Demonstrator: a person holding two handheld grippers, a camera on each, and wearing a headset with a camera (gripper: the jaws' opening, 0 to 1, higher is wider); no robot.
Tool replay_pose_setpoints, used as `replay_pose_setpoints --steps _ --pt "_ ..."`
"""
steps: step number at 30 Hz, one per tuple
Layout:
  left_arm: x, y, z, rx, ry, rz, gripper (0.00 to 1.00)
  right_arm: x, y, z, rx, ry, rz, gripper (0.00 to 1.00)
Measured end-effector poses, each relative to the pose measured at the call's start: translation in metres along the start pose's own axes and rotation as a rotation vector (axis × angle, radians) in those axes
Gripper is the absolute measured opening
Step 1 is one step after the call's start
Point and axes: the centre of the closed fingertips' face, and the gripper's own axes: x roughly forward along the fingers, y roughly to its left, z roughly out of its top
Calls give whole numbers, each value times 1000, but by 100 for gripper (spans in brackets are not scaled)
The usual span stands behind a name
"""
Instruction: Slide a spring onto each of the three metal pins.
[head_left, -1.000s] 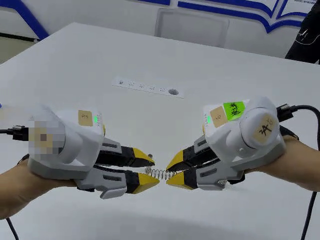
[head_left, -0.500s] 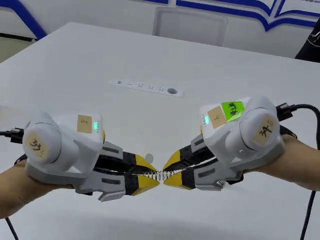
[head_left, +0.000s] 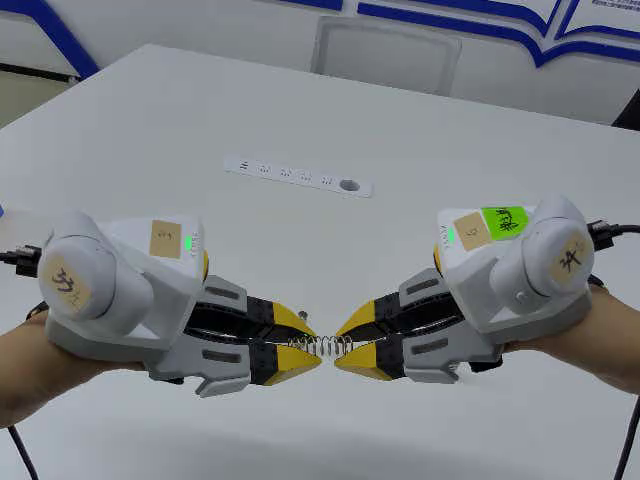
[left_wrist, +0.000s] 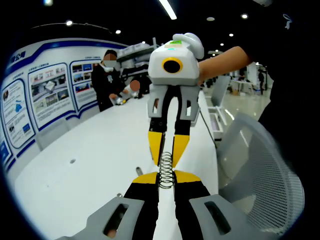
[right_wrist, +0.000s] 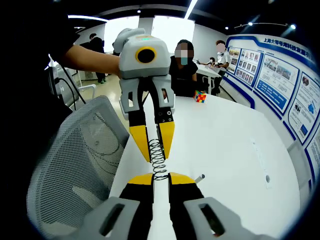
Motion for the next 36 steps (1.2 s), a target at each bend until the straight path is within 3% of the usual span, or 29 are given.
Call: replay_pose_setpoints --steps 19,25,36 --pt "-1 3 -1 6 10 15 10 -9 -1 31 83 -144 14 12" --pt "0 4 -4 0 13 19 10 -7 -1 50 120 -224 26 12" --pt "0 7 -9 -3 27 20 10 5 -2 58 119 -221 27 11"
